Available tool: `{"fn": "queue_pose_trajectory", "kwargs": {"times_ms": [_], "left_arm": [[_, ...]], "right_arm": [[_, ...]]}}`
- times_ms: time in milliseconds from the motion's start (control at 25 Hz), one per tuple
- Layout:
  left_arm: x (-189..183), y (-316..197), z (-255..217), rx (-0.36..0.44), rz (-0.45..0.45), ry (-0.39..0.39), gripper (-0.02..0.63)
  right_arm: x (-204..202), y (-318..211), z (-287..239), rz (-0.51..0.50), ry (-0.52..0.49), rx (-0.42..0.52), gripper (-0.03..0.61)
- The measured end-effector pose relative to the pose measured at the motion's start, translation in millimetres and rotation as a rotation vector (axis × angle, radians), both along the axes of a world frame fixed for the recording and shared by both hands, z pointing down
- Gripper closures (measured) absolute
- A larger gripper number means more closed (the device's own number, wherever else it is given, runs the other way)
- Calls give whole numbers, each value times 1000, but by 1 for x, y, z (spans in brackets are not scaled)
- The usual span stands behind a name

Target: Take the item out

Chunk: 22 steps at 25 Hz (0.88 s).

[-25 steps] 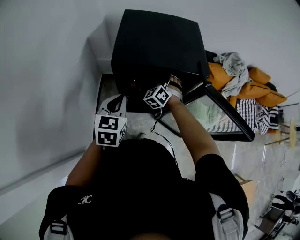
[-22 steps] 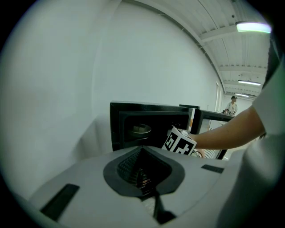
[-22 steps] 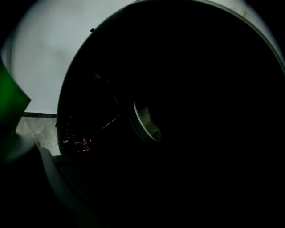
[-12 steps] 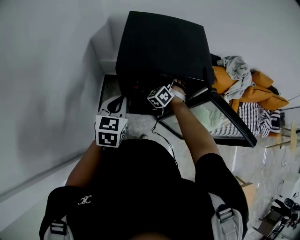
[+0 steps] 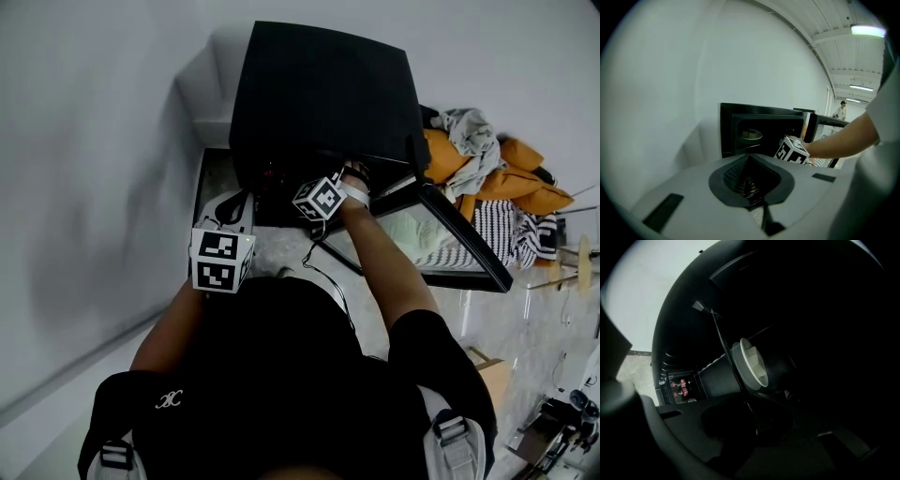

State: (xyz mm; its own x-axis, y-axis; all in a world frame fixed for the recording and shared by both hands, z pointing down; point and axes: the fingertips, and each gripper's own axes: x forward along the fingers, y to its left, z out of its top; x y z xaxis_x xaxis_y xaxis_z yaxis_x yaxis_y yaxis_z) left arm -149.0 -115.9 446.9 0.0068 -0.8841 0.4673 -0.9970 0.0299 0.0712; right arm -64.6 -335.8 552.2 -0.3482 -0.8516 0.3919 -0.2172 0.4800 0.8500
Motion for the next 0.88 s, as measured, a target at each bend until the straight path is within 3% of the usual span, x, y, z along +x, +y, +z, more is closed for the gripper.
{"fn": "queue_pose_trajectory", "kwargs": {"times_ms": [880], "left_arm": [[11,-11,1,1,49,22,612]], "right_arm": [[25,55,-2,-32,-24,-45,508]]}}
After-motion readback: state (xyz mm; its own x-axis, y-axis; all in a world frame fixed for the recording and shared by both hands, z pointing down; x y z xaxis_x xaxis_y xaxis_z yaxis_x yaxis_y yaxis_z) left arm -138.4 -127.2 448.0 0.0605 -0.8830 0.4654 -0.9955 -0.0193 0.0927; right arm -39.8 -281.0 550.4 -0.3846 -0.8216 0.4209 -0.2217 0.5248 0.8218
